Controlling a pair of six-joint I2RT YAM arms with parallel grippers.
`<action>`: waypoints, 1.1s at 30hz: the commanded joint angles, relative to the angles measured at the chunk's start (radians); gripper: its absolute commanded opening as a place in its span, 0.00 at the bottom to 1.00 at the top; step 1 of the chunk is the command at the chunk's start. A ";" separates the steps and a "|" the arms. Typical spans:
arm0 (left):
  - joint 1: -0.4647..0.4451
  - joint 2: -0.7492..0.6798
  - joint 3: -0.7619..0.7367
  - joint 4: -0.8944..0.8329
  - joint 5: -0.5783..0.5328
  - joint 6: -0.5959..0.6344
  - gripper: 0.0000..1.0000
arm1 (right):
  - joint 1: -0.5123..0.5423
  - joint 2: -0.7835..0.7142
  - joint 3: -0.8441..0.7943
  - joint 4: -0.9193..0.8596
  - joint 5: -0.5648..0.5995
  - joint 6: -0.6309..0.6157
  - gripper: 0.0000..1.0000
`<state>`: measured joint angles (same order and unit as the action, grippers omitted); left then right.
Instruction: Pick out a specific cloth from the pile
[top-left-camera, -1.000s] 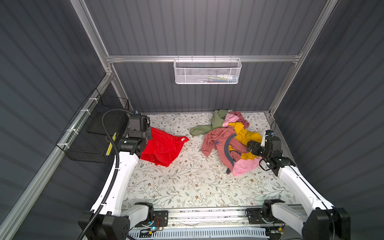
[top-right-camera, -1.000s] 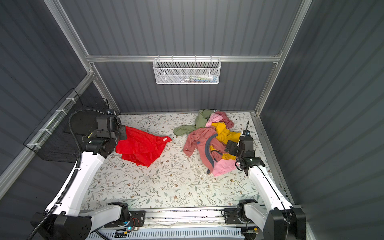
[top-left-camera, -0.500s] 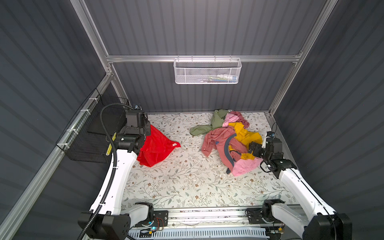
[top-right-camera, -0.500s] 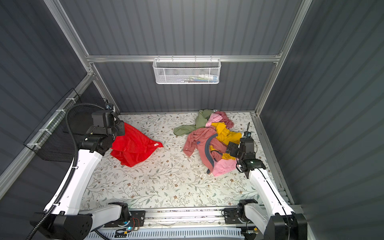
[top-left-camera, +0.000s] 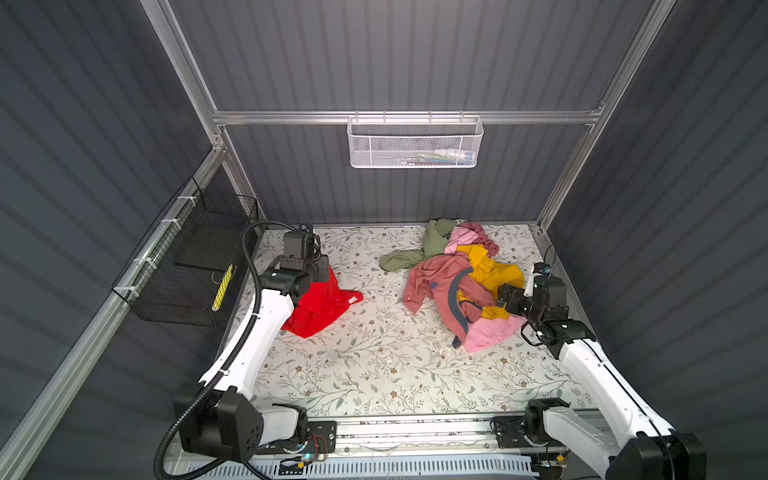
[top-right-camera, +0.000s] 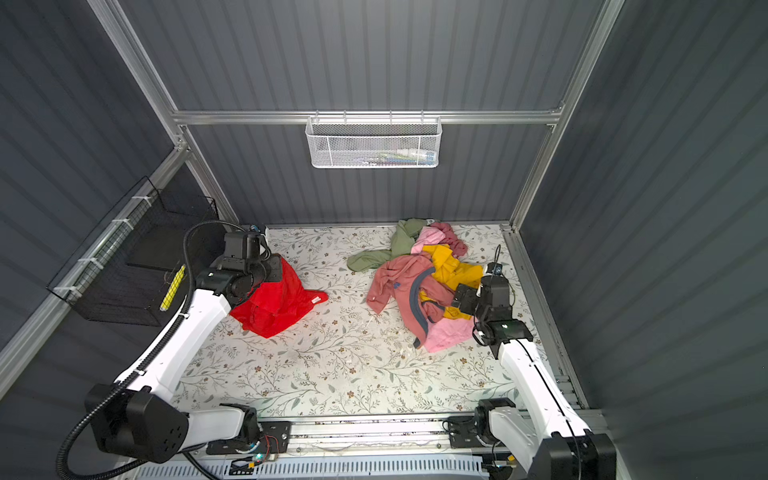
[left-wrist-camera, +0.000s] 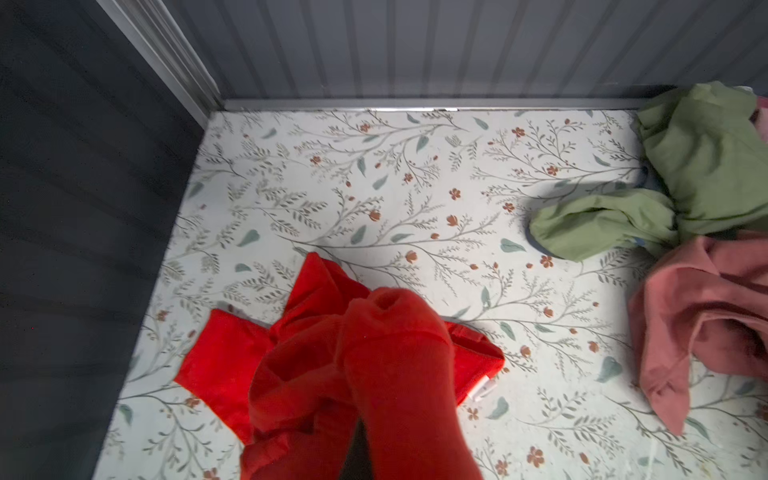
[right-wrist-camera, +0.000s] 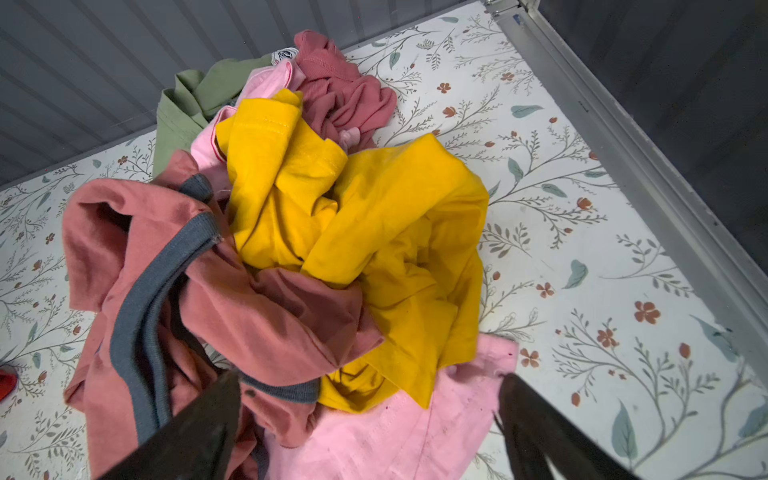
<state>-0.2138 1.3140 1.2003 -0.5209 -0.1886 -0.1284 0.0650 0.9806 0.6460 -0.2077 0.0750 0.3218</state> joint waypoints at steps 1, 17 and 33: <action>0.002 0.021 -0.020 0.074 0.117 -0.072 0.00 | 0.000 -0.016 -0.008 -0.012 -0.012 0.007 0.96; 0.139 0.141 -0.203 0.110 0.142 -0.155 0.02 | 0.001 -0.003 -0.017 -0.001 -0.038 0.008 0.95; 0.165 0.386 -0.146 0.032 -0.040 -0.194 0.45 | 0.004 0.003 -0.038 0.016 -0.043 0.002 0.95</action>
<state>-0.0551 1.6810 1.0332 -0.4366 -0.1757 -0.3050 0.0654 0.9768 0.6216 -0.2054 0.0441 0.3305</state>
